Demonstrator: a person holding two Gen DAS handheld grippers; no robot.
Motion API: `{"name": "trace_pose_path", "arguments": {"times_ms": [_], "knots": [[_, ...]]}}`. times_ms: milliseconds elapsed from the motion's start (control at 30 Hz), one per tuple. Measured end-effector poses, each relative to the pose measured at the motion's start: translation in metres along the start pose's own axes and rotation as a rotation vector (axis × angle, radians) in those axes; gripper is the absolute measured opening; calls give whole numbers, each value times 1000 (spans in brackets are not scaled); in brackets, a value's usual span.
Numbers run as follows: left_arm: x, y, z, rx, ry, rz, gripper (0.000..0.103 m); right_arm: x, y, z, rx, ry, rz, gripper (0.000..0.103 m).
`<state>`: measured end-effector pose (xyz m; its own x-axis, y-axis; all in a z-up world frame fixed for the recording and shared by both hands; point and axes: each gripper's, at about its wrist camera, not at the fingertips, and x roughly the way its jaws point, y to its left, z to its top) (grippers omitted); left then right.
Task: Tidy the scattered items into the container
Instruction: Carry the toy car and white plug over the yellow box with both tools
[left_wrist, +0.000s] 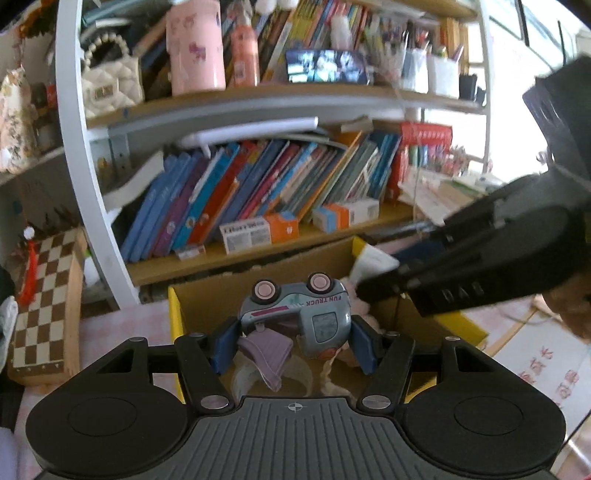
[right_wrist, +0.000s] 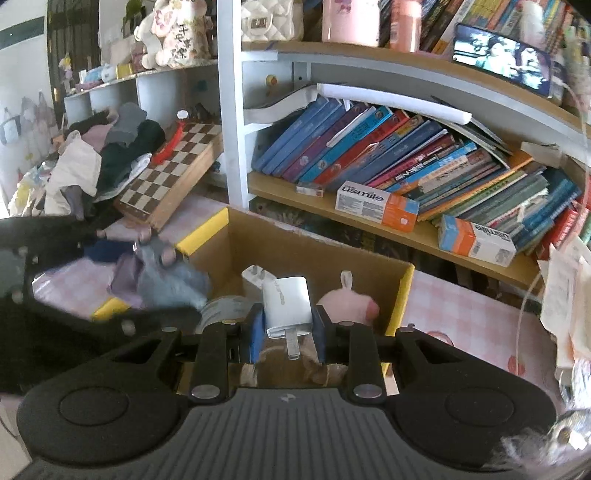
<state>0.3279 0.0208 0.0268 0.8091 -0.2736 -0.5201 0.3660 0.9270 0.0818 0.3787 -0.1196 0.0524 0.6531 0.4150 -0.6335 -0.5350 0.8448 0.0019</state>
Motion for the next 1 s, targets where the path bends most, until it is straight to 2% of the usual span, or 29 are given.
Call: {"name": "trace_pose_path", "arguments": {"times_ms": [267,500,767,1000], "knots": [[33,14,-1,-10,74,43,62,56,-8,12,-49,83,8,25],[60,16,7,63,127,69,62,106,-6,19,-98,199,55,25],[76,17,-3,63,200,65,62,132,-12,16,-78,265,68,25],[78,18,-3,65,208,66,62,140,-15,16,-51,305,99,25]]}}
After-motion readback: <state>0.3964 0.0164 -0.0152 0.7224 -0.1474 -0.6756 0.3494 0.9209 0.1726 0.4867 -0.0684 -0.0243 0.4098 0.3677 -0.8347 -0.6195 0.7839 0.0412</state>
